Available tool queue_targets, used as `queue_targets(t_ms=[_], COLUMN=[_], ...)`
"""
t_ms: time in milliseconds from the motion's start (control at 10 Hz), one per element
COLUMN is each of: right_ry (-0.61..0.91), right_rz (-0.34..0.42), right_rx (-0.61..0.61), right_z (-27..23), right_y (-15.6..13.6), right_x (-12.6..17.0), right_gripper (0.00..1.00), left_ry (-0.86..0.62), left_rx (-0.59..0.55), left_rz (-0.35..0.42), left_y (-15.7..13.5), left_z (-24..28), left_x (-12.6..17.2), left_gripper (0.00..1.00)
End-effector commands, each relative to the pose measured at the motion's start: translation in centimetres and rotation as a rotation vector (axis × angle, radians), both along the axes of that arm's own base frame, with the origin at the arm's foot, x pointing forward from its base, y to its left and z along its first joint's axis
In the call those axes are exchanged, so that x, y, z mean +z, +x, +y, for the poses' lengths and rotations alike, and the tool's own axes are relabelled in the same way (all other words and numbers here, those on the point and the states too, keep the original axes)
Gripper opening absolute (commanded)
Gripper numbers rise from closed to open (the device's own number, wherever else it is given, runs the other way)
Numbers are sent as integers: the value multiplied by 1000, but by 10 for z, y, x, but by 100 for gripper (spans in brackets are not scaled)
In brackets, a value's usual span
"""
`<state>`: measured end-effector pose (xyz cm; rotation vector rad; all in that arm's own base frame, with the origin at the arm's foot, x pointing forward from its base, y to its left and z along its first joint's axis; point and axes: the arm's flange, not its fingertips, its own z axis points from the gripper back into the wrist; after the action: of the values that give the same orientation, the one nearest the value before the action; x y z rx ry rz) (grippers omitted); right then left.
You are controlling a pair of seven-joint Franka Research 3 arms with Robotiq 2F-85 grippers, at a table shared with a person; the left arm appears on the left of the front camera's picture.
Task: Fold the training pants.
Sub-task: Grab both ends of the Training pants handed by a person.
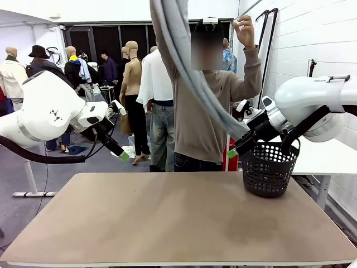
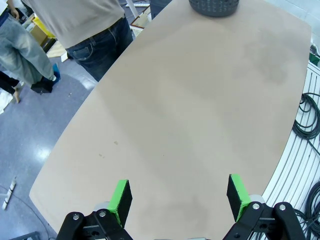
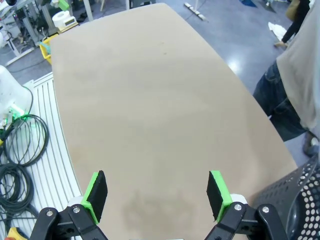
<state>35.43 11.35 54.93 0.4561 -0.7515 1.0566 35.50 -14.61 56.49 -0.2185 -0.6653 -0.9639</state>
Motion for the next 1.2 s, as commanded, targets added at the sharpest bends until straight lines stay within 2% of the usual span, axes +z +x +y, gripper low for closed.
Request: queue_targets(t_ms=[0, 1100], right_ry=[24, 24], right_rz=[-3, -3], right_rx=[25, 25], right_z=[1, 1], right_y=[3, 3], right_x=[-1, -1], right_gripper=[100, 100], left_ry=[4, 4], left_rx=[-17, -17], left_rz=[3, 3], left_y=[0, 0], left_z=[1, 1], left_x=[1, 1], left_gripper=[100, 100])
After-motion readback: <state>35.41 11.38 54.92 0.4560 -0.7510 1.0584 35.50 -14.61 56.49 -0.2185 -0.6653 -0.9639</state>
